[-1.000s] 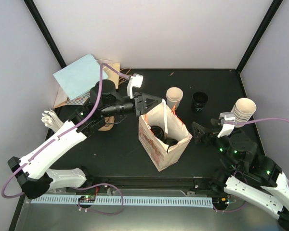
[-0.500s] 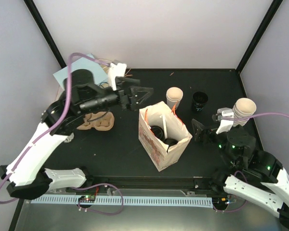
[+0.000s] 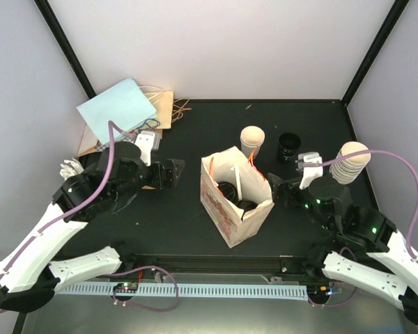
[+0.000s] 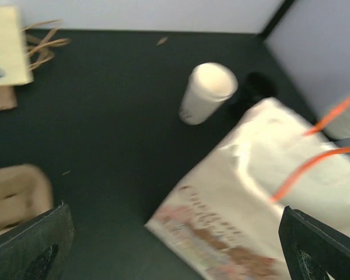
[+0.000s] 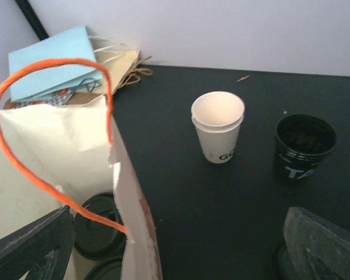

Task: Pack the takeout coffee

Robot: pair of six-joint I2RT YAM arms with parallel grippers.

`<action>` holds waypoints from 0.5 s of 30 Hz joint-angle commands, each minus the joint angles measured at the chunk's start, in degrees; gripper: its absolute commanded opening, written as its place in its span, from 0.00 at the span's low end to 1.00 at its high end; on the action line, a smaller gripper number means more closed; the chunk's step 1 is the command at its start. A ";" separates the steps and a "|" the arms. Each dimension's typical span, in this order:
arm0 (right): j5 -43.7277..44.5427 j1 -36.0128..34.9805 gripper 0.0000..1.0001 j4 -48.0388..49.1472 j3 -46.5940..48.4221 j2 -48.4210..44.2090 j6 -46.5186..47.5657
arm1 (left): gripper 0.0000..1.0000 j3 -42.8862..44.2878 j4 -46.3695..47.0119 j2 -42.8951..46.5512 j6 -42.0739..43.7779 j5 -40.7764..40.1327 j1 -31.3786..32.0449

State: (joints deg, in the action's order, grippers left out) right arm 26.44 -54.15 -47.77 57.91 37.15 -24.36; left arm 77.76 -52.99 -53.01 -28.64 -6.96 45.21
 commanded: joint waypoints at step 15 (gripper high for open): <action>16.51 13.29 1.00 14.12 -0.33 4.04 3.94 | 0.99 -16.67 9.66 1.66 3.21 18.66 -34.30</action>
State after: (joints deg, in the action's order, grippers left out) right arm 45.50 -49.58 -38.92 56.21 38.68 -21.69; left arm 63.24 -50.15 -48.73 -26.98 -0.23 17.43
